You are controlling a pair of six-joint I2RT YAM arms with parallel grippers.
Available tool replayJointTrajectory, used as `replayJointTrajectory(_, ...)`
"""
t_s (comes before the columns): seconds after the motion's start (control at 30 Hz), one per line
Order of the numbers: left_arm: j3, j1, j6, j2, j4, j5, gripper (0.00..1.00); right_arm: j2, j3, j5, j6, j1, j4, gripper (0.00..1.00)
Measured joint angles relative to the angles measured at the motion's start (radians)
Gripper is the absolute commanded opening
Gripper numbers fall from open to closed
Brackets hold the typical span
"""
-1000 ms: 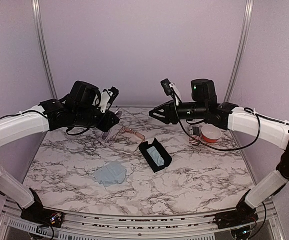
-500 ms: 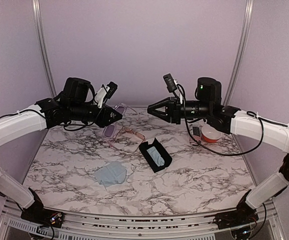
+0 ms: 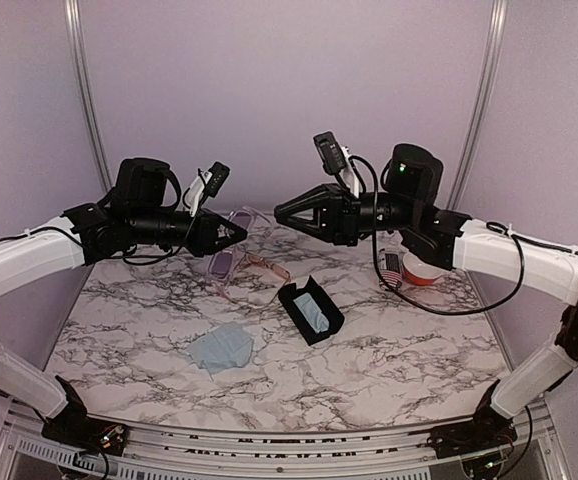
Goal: Organize the sunglasses
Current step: Fold the left temple of the sunglasses with the sunglasses.
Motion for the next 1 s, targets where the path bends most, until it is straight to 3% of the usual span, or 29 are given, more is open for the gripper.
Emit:
replayJointTrajectory(0.47, 0.0, 0.0, -0.028, 0.0, 0.02, 0.021, 0.11, 0.12, 0.045, -0.031, 0.087, 0.132, 0.144, 0.14)
replayJointTrajectory(1.0, -0.008, 0.035, -0.069, 0.0, 0.047, 0.084, 0.11, 0.275, 0.045, -0.04, 0.188, 0.139, 0.339, 0.14)
